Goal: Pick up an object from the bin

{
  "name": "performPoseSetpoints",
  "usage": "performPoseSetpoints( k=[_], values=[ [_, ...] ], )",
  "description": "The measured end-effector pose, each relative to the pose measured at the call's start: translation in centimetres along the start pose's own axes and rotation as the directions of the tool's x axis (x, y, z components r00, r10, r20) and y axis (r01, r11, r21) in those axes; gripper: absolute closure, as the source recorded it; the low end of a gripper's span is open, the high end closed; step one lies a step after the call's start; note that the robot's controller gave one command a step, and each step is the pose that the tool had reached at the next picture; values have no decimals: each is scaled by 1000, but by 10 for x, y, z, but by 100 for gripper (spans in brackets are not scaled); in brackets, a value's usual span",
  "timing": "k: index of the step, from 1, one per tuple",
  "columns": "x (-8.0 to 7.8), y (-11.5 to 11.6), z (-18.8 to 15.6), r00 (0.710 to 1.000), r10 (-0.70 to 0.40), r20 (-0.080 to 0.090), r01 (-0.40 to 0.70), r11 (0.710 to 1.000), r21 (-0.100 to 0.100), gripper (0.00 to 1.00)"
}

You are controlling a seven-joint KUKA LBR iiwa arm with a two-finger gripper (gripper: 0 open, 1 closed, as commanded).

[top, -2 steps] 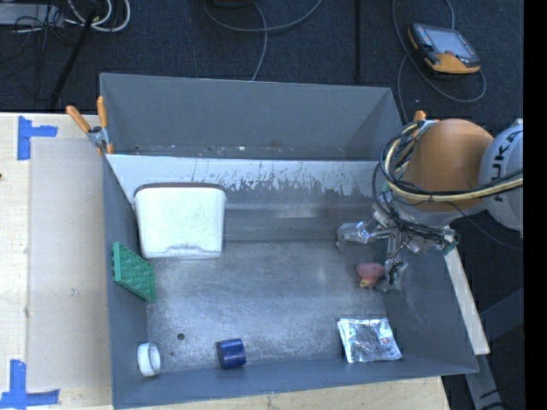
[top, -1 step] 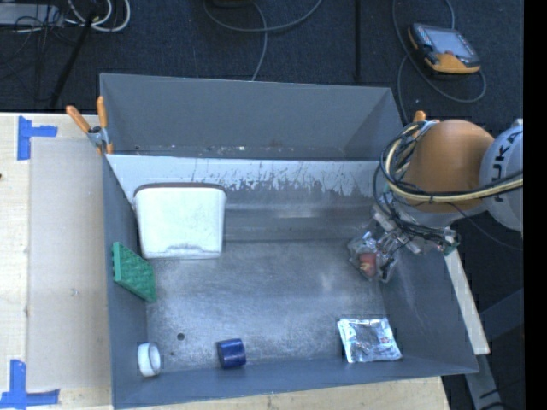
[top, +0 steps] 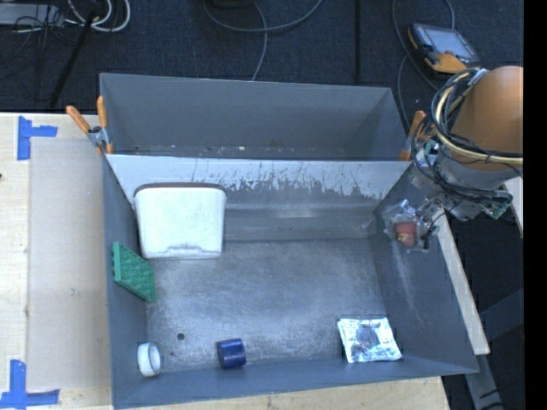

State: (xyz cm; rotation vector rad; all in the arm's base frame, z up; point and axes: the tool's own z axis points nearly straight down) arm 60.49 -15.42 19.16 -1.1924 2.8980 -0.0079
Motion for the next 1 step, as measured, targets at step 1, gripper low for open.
performPoseSetpoints(
  k=[1],
  values=[
    [-30, 7, -72, 901, -433, 3, 433, 901, -3, 100]
  ],
)
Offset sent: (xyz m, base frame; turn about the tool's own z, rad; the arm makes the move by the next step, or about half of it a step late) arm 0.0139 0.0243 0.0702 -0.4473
